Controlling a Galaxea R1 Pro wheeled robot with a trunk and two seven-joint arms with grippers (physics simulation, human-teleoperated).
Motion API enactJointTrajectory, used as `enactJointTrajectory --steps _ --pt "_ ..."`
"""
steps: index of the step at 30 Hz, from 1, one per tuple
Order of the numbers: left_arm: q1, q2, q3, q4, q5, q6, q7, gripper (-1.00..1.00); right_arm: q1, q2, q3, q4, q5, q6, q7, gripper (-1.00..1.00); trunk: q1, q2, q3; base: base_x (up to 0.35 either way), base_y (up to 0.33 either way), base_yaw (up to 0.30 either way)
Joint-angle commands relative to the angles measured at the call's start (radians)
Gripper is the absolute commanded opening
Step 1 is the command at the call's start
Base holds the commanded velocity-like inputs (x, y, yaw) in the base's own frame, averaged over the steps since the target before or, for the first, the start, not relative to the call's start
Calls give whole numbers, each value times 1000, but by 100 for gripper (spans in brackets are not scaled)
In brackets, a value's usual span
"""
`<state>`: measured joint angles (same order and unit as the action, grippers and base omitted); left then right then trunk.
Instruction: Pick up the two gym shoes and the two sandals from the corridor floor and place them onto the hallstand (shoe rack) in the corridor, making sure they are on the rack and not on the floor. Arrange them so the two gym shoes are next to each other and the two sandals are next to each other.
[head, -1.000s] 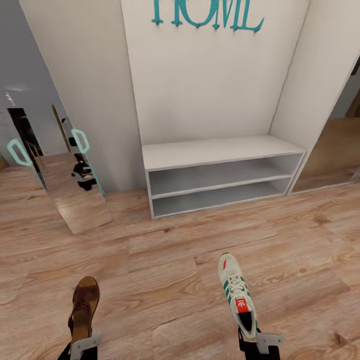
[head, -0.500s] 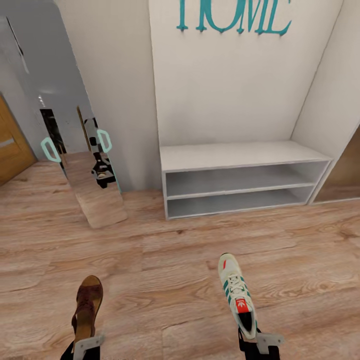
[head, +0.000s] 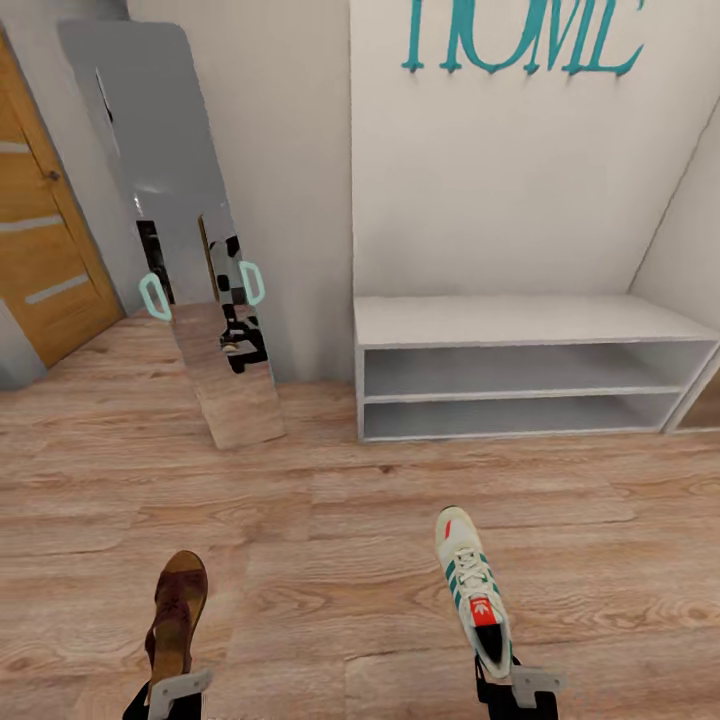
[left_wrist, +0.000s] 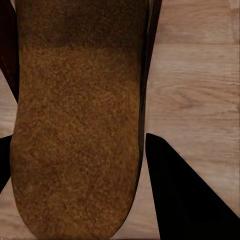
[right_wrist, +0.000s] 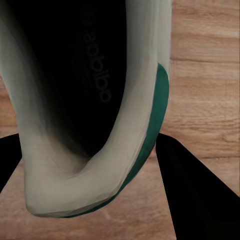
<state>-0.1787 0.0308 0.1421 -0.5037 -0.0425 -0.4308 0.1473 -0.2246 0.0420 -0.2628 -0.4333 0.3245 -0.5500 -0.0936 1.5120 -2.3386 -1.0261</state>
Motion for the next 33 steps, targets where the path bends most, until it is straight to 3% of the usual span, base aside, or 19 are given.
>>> enactJointTrajectory --steps 1,21,33 --pt "-1 0 1 1 -7 -2 4 -100 -1 1 -5 0 10 -3 -5 -100 0 0 0 0 0 245" --pt "-1 0 4 2 -2 -1 5 -100 -1 4 -4 2 11 -2 -5 -100 0 0 2 3 1 277" --pt "-1 0 7 2 -2 -5 6 -100 -1 4 -4 2 11 -2 -5 -100 0 0 2 237 163 280"
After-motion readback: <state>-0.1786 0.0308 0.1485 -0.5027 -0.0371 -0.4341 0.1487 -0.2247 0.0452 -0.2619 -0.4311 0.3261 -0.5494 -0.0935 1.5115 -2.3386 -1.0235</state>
